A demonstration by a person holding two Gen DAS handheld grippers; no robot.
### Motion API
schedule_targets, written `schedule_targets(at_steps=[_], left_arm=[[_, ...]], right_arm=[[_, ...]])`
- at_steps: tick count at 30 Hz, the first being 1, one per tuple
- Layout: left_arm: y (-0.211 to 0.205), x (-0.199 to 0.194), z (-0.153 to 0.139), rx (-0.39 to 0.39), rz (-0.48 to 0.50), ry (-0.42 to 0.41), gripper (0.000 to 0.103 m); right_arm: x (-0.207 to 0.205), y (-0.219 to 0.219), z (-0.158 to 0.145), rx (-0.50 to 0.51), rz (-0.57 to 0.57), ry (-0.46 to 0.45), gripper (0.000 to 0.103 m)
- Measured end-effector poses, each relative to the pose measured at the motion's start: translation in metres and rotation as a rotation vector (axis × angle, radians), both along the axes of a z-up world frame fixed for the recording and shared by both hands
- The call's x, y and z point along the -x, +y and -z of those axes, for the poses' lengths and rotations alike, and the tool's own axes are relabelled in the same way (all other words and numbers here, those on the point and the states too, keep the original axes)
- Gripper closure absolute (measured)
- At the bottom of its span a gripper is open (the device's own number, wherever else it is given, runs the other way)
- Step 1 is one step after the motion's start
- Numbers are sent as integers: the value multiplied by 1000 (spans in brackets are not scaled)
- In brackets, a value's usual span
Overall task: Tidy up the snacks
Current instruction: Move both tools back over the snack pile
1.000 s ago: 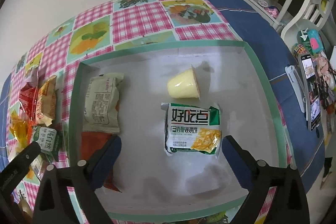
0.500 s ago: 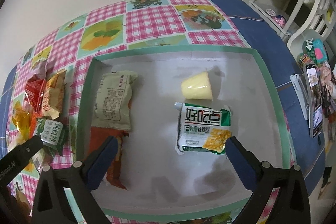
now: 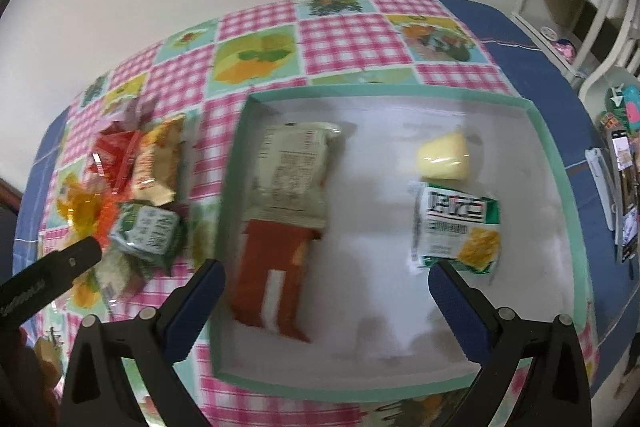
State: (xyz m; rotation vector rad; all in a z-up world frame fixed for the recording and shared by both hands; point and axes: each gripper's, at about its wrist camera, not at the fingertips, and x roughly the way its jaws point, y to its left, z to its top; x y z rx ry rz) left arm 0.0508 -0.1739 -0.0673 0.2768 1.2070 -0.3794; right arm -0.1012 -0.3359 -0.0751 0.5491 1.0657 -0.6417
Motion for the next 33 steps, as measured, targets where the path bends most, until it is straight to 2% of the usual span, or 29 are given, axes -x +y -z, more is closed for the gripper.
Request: schedule_targets(at_steps=[4,9,14,17,23,27,33], left_arm=[[21,-15,-7,-20,-30,-46,0],[52,-32,-16,16,-87,-66,0],[81,-50,-23,30,-168,-78,0],[99,-60,-24,81,-224,-50,0],[125,-75,-19,106,-304,-22,0],[134,-83,-14,104,-340,-12,0],[133,-89,1,117,-349,54,0]], right_arm=[[-9,13,-6,-7,-10,-34,0],[-21,28,-13,-30,-23,-85,0],[-43,51,-17,-56,-92,-108,0],[-57,67,-17,-63,-143,-114,0],[-84,93,-7,-140,-212,-113,0],[-101,109,2,-138,-271,-82,0],[-116,117,21,-176,-323,-42,0]])
